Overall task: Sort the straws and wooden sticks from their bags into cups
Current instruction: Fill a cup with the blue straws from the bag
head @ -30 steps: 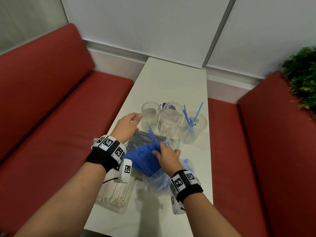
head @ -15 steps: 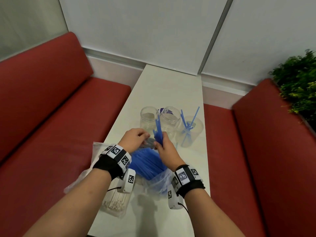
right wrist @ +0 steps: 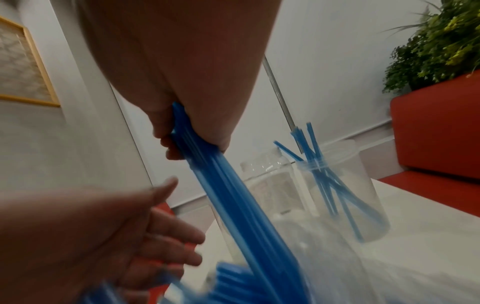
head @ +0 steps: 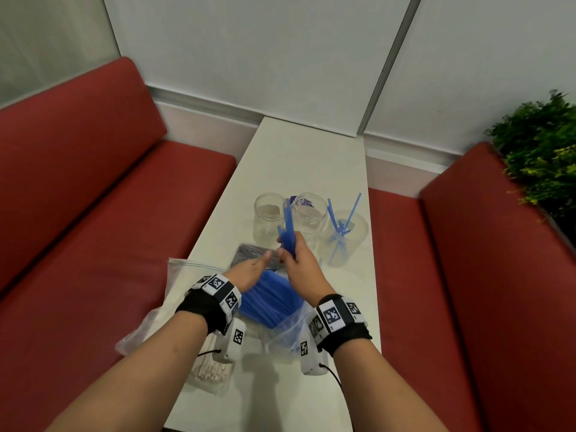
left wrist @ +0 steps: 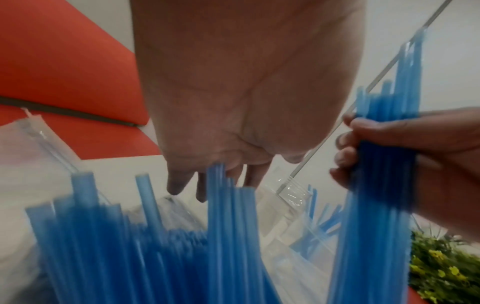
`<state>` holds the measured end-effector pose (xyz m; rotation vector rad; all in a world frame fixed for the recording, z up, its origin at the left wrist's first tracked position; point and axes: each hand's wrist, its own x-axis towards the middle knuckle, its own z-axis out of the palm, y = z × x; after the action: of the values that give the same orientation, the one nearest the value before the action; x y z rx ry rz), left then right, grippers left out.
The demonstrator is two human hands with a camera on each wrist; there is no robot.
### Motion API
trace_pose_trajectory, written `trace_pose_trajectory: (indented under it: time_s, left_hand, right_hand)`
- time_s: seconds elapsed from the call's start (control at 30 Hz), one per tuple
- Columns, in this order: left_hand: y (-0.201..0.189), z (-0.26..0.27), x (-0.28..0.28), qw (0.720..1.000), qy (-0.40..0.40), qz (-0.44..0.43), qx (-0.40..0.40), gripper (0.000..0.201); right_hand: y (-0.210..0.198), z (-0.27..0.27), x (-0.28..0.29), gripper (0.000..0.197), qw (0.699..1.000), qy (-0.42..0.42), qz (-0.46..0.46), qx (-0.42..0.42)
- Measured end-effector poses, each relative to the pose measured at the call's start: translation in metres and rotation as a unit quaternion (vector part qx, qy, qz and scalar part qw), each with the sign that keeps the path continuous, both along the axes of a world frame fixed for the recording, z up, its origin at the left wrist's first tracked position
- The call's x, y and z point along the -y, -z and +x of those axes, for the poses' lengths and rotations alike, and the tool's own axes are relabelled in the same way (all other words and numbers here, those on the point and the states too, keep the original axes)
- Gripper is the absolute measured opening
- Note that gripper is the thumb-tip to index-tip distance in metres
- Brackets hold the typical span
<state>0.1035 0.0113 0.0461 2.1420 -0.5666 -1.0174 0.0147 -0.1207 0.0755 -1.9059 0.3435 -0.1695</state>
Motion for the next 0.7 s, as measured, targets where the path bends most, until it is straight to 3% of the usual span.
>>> trace_pose_trajectory:
  time_s: [0.07,0.2,0.27,0.33,0.43,0.5,0.6,0.63,0.7]
  left_hand:
    - [-0.002,0.003,-0.002,1.0,-0.013,-0.005,0.014,0.064]
    - [-0.014,0.008,0.001,0.975,-0.109,-0.073,0.179,0.048]
    - [-0.025,0.01,0.007,0.962,-0.171,-0.141,0.159,0.043]
    - [-0.034,0.01,0.018,0.952,-0.206,-0.227,0.011,0.043]
    - [-0.045,0.005,0.033,0.912,-0.187,-0.272,-0.244,0.062]
    - [-0.049,0.002,0.038,0.853,-0.184,-0.286,-0.396,0.07]
    - [-0.05,-0.006,0.043,0.729,-0.2,-0.347,-0.555,0.061]
    - [-0.05,-0.009,0.045,0.702,-0.202,-0.359,-0.582,0.056]
    - [-0.05,-0.017,0.047,0.682,-0.186,-0.367,-0.605,0.045]
  right_hand:
    - [-0.014,0.002,0.003,0.021,1.0,0.008,0.003,0.022]
    - [-0.059,0.004,0.011,0.015,0.996,0.035,0.011,0.078]
    - [-0.087,0.005,0.015,0.014,0.991,0.05,0.021,0.125]
    - [-0.115,0.005,0.018,0.015,0.982,0.053,0.041,0.176]
    - [-0.146,0.003,0.019,0.016,0.964,0.045,0.095,0.246]
    - [-0.156,0.0,0.017,0.015,0.956,0.039,0.118,0.265]
    - [-0.158,-0.005,0.013,0.015,0.959,0.042,0.111,0.256]
    - [-0.156,-0.008,0.011,0.016,0.961,0.046,0.107,0.25]
    - [-0.153,-0.011,0.01,0.019,0.965,0.053,0.102,0.237]
